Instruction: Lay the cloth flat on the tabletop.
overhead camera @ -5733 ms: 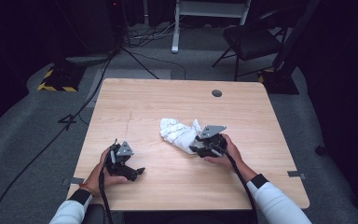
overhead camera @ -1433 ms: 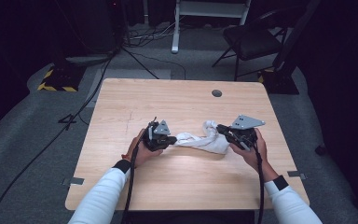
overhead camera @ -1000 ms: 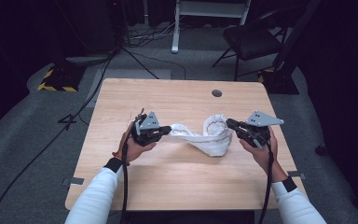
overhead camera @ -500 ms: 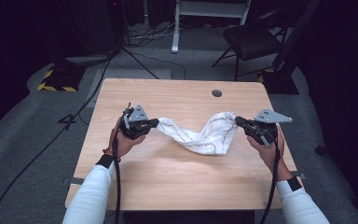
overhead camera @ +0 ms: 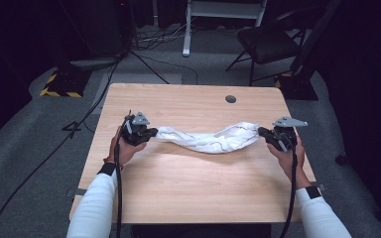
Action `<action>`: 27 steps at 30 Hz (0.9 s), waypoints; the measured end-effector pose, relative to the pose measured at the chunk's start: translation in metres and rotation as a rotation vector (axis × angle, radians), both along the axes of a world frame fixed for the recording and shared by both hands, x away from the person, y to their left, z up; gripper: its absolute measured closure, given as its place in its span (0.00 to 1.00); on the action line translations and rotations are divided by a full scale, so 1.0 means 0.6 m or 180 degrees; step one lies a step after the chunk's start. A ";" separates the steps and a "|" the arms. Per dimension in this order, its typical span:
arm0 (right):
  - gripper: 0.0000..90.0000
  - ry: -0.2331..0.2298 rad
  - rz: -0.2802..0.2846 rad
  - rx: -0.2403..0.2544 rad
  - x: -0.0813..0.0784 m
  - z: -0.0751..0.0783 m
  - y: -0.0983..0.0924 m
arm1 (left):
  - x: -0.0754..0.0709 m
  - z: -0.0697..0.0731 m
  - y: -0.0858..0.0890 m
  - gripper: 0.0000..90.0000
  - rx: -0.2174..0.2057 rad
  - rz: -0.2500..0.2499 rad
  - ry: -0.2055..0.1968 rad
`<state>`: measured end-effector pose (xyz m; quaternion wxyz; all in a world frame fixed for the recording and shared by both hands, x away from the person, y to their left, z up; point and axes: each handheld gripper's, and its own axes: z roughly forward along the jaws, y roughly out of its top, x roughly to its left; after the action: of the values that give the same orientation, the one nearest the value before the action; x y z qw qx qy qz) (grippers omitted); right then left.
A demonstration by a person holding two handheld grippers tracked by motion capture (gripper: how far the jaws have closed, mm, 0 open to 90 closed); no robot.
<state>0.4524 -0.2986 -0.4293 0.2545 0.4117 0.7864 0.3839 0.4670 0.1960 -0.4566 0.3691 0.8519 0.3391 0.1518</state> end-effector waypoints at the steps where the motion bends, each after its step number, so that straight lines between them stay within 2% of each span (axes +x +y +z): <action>1: 0.97 0.0044 -0.0019 -0.0034 0.001 -0.005 -0.003 | -0.001 -0.003 -0.001 0.96 0.0019 -0.0014 0.0031; 3: 0.97 0.0115 -0.0023 -0.0025 0.003 -0.014 -0.008 | -0.007 -0.009 -0.004 0.96 0.0082 -0.0065 0.0064; 5: 0.97 0.0161 -0.0009 -0.0108 0.001 -0.025 -0.009 | -0.013 -0.014 -0.006 0.96 0.0160 -0.0094 0.0097; 8: 0.97 0.0292 0.0007 -0.0188 -0.001 -0.039 -0.011 | -0.025 -0.021 -0.004 0.96 0.0171 -0.0127 0.0158; 13: 0.97 0.0338 -0.0014 -0.0218 -0.002 -0.048 -0.018 | -0.055 -0.027 -0.001 0.96 0.0110 -0.0200 0.0233; 16: 0.97 0.0407 -0.0012 -0.0263 -0.003 -0.057 -0.018 | -0.075 -0.030 -0.005 0.96 0.0183 -0.0262 0.0211; 21: 0.96 0.0414 0.0030 -0.0267 -0.006 -0.059 -0.015 | -0.098 -0.024 -0.006 0.95 0.0014 -0.0299 0.0156; 23: 0.94 0.0408 0.0049 -0.0248 -0.008 -0.058 -0.013 | -0.103 -0.020 -0.010 0.90 0.0005 -0.0263 0.0055; 24: 0.92 0.0378 0.0074 -0.0258 -0.010 -0.056 -0.011 | -0.104 -0.020 -0.013 0.85 -0.0023 -0.0311 0.0047; 27: 0.84 0.0301 0.0060 -0.0232 -0.015 -0.049 -0.009 | -0.109 -0.017 -0.026 0.69 0.0010 -0.0276 0.0010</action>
<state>0.4436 -0.3042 -0.4586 0.2283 0.4124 0.8148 0.3376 0.4018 0.1802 -0.4669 0.3734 0.8666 0.3022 0.1348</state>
